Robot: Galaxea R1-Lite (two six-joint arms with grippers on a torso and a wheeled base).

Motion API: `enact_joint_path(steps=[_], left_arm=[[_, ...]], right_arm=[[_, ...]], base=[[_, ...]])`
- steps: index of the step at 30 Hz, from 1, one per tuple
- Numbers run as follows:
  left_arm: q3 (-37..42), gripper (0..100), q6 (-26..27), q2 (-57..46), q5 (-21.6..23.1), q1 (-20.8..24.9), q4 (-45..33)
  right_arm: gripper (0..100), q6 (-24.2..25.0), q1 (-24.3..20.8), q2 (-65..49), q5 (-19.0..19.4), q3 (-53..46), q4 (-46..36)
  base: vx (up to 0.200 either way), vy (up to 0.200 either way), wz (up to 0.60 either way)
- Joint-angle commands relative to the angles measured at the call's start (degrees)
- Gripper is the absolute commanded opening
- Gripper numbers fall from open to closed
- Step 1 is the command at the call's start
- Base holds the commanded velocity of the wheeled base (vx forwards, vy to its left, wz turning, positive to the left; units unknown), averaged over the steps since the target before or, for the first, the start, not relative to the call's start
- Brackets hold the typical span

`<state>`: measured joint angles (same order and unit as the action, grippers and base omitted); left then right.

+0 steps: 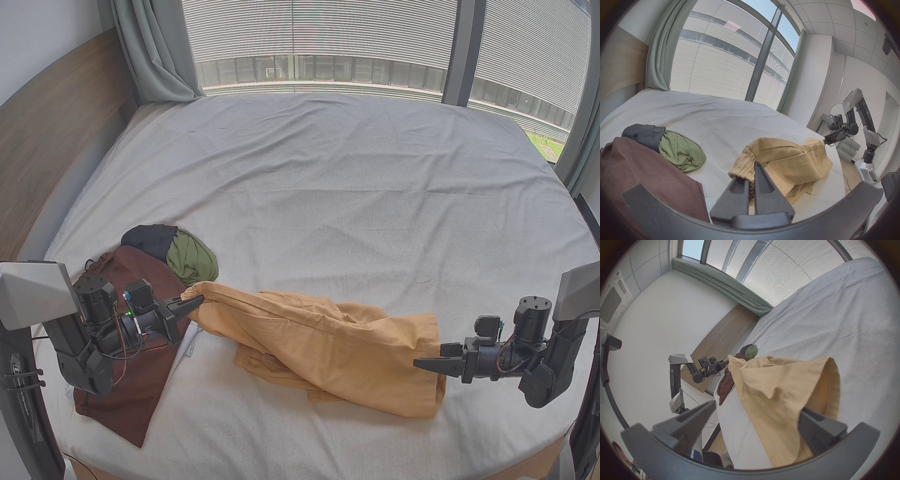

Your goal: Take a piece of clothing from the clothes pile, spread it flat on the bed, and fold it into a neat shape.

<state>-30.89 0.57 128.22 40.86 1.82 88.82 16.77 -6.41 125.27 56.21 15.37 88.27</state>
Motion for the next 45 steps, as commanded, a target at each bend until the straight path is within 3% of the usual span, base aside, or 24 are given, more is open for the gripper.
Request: enact_joint_path(steps=[1, 20, 21, 32, 45], left_arm=[[0.0, 0, 0.0, -0.2, 0.0, -0.1, 0.0], [0.0, 0, 0.0, -0.2, 0.0, 0.1, 0.0], [0.0, 0, -0.1, -0.2, 0.0, 0.2, 0.0], [0.0, 0, -0.8, -0.6, 0.0, 0.3, 0.0], [0.6, 0, -6.8, -5.0, 0.2, 1.8, 0.0]], right_arm=[[100, -0.2, -1.6, 3.0, -0.1, 1.4, 0.1], [100, -0.9, -3.8, 5.8, -0.2, 4.6, 0.1], [0, -1.2, -3.6, 5.8, -0.2, 4.5, 0.1], [0, -1.7, -3.2, 5.0, -0.2, 6.5, 0.2], [0, -1.3, -3.4, -2.8, -0.3, 8.4, 0.1]], base=[[0.0, 0.0, 0.0], [0.0, 0.0, 0.0], [0.0, 0.0, 0.0], [0.0, 0.0, 0.0], [0.0, 0.0, 0.0]])
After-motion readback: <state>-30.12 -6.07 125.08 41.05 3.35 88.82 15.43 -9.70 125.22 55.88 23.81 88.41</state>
